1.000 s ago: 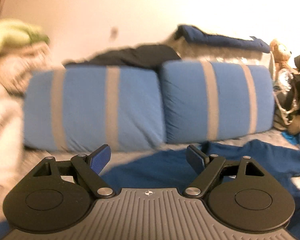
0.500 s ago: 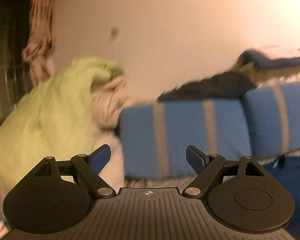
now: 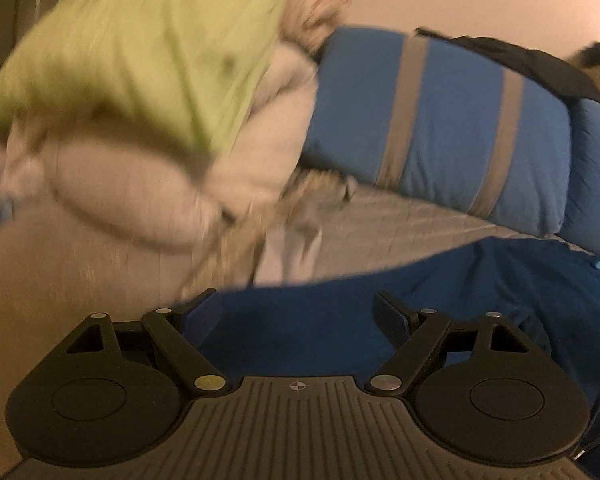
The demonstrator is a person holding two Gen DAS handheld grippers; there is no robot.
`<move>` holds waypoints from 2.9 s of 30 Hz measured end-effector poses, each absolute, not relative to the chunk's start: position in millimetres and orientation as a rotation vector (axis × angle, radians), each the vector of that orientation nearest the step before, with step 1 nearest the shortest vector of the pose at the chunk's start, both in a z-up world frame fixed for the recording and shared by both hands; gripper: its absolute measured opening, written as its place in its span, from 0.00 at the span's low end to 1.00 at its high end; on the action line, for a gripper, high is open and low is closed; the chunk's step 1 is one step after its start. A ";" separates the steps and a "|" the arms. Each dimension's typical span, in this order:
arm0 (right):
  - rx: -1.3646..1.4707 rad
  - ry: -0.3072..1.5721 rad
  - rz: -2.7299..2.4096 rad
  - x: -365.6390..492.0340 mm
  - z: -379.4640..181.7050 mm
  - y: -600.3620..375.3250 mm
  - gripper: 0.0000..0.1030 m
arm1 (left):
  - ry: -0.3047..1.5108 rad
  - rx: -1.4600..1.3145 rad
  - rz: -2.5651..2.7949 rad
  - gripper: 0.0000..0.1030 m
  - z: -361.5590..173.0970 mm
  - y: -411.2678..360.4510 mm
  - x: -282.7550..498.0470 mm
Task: Fold clothes
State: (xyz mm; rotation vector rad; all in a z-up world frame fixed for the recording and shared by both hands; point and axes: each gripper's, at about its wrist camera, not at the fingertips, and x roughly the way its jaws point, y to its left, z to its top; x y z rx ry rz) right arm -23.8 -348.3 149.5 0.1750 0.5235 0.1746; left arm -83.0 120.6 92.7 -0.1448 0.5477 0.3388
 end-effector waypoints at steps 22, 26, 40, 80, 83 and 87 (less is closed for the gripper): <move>0.176 0.611 0.222 -24.3 77.6 -328.0 1.00 | 0.304 -1.065 0.529 0.73 7.2 250.6 -166.1; 0.186 0.618 0.215 -23.5 76.2 -328.8 1.00 | 0.273 -1.196 0.536 0.57 -11.3 266.3 -168.0; 0.176 0.644 0.198 -21.2 70.1 -327.6 1.00 | 0.274 -1.176 0.567 0.12 2.1 278.6 -153.0; 0.079 0.727 0.214 -15.2 56.7 -311.2 1.00 | 0.342 0.086 -0.005 0.10 200.7 -49.5 26.6; 0.082 0.735 0.211 -13.5 55.7 -311.1 1.00 | 0.318 0.152 -0.089 0.11 201.1 -82.9 30.4; 0.080 0.744 0.209 -11.8 54.1 -310.5 1.00 | 0.317 0.249 -0.226 0.30 190.8 -123.3 32.9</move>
